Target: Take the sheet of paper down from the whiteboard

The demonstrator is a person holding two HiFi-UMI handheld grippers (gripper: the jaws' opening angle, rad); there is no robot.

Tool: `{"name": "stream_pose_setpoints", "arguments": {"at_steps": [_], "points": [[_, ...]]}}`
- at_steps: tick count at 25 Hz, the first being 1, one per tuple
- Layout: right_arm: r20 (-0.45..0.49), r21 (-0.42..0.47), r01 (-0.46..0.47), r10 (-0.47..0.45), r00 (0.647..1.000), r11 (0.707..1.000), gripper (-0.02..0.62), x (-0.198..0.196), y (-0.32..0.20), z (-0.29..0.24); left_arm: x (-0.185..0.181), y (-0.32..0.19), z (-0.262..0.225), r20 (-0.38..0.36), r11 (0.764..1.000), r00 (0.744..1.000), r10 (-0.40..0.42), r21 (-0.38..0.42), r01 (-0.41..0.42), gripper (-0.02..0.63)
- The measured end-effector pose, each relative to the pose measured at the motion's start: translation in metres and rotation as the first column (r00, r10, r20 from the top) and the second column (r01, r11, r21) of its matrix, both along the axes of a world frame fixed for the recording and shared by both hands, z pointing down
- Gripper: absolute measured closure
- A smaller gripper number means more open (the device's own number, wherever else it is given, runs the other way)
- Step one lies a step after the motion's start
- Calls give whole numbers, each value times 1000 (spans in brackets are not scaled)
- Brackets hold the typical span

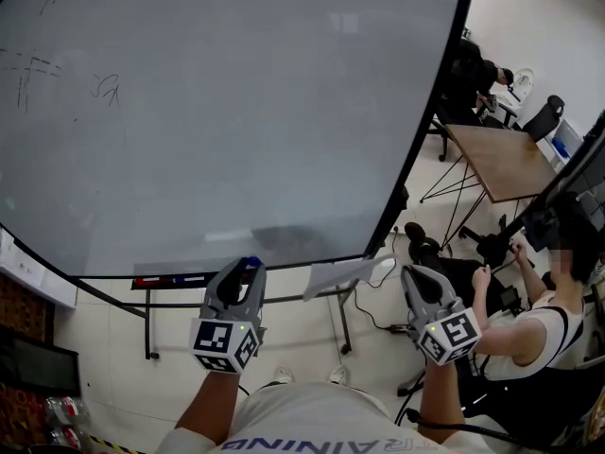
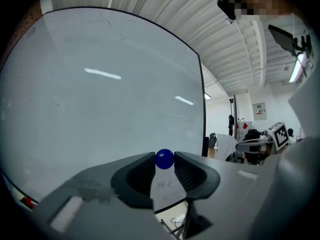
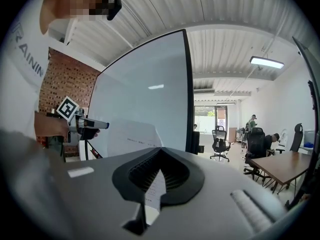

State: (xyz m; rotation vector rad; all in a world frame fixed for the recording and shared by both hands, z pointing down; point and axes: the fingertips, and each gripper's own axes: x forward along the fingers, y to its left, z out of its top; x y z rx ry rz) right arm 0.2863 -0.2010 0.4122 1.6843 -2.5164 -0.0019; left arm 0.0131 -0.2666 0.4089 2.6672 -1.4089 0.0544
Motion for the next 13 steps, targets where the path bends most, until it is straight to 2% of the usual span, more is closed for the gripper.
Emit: {"name": "stream_pose_setpoints", "arguments": {"at_steps": [13], "points": [[3, -12, -16, 16, 1000, 1000, 589, 4, -4, 0, 2, -2, 2, -15, 1000, 1000, 5, -17, -5, 479]]}}
